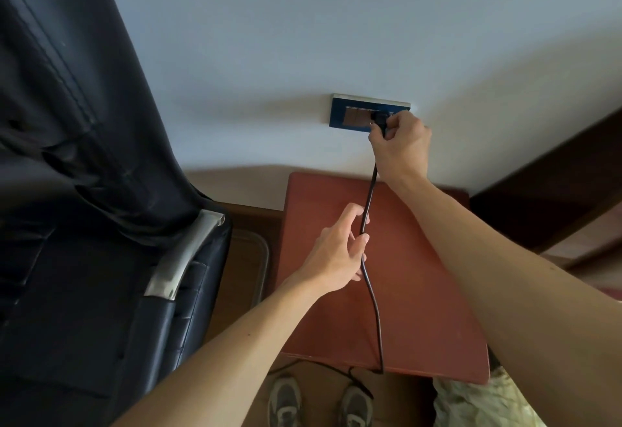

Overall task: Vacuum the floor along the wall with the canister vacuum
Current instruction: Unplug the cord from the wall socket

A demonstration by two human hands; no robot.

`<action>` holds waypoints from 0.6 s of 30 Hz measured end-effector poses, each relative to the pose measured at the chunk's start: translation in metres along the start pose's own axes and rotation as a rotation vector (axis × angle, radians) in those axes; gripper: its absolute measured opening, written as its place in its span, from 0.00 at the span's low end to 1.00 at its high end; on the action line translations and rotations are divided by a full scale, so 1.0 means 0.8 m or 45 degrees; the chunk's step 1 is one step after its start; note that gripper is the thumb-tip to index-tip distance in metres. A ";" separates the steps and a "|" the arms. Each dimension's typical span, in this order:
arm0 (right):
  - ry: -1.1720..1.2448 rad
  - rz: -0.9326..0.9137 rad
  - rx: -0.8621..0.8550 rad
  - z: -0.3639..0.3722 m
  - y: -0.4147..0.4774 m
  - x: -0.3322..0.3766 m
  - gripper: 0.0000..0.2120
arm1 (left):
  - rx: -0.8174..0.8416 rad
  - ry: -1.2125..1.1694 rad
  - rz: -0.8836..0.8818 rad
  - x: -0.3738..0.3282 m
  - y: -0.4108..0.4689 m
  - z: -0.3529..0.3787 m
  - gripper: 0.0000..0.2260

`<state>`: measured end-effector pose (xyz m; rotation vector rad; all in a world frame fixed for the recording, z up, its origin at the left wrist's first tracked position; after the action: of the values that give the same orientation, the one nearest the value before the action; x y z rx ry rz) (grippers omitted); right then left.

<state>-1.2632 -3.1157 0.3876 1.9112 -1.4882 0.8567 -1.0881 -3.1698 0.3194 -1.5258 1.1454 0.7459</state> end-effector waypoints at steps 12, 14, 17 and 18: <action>-0.087 0.109 0.053 0.004 -0.116 -0.019 0.09 | 0.352 0.073 -0.119 0.046 -0.092 0.012 0.11; -0.101 0.061 0.038 -0.007 -0.117 0.007 0.09 | 0.343 0.065 -0.104 0.034 -0.096 0.005 0.12; -0.124 -0.001 0.029 -0.027 -0.118 0.045 0.09 | 0.319 0.052 -0.079 0.007 -0.108 0.000 0.11; -0.140 -0.018 0.027 -0.036 -0.118 0.058 0.09 | 0.309 0.047 -0.070 -0.003 -0.114 -0.002 0.11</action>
<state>-1.1667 -3.1014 0.4369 2.0109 -1.5329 0.7750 -1.0042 -3.1702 0.3553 -1.3659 1.1710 0.5229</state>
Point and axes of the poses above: each hand's wrist, its own y-axis towards the middle knuckle, its own z-axis out of the palm, x = y × z, the point moved 8 cm from there along y, towards the middle knuckle, and after that the axes turned 7 degrees about x, right-handed, at the moved point
